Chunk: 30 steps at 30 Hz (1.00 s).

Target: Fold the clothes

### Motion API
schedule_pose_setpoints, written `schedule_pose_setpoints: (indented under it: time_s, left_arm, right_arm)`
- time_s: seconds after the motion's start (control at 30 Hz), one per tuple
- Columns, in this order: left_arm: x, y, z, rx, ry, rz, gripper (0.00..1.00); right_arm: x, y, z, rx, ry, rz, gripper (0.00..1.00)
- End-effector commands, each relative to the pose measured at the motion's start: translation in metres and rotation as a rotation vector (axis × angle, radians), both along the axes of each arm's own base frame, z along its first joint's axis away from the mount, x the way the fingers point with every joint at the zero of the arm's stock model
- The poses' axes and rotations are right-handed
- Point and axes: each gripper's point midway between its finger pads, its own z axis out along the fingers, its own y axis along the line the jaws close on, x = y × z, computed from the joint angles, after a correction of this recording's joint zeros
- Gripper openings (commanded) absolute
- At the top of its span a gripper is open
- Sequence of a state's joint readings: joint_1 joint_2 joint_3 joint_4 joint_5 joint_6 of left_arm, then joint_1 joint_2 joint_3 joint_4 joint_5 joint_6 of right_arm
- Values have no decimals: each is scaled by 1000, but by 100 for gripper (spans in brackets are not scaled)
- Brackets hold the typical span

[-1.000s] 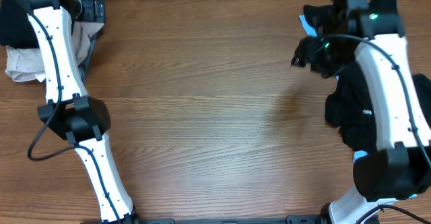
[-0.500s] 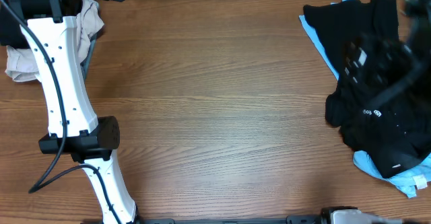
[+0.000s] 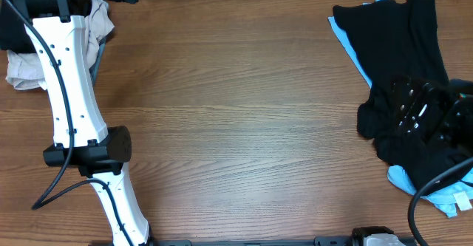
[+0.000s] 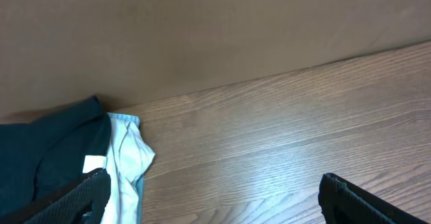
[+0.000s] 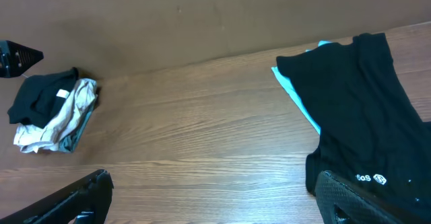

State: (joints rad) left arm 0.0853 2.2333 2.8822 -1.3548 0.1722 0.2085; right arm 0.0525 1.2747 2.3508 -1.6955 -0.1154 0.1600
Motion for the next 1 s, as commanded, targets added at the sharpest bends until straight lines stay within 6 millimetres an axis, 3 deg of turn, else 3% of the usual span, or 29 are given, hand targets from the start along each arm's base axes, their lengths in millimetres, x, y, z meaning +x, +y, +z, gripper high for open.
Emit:
schedule_pose_setpoints:
  time_s: [0.0,0.2,0.37,0.43,0.67,0.83,0.97]
  left_arm:
    - [1,0,-2,-18,3,4,100]
    - [1,0,-2,-18,3,4,100]
    - [1,0,-2,-18,3,4,100]
    - [1,1,-2,-18,3,5,100]
    - [1,1,-2,-18,3,7,100]
    - [1,1,-2,-18,3,7,100]
    - [1,1,-2,-18,3,6,100]
  right_arm:
    - [7,-7,0,-23,-9,-38,100]
    - [31,-15,13,-39,-180,-86,100]
    - [48,-16,-8,-33,-296,-98,100]
    - [56,-16,-26,-27,-338,-98,100]
    - [68,-9,-122,-3,-460,-64,100]
    - [61,0,-187,20,-561,-15,100]
    - [50,1,-229,27,-625,-4,100]
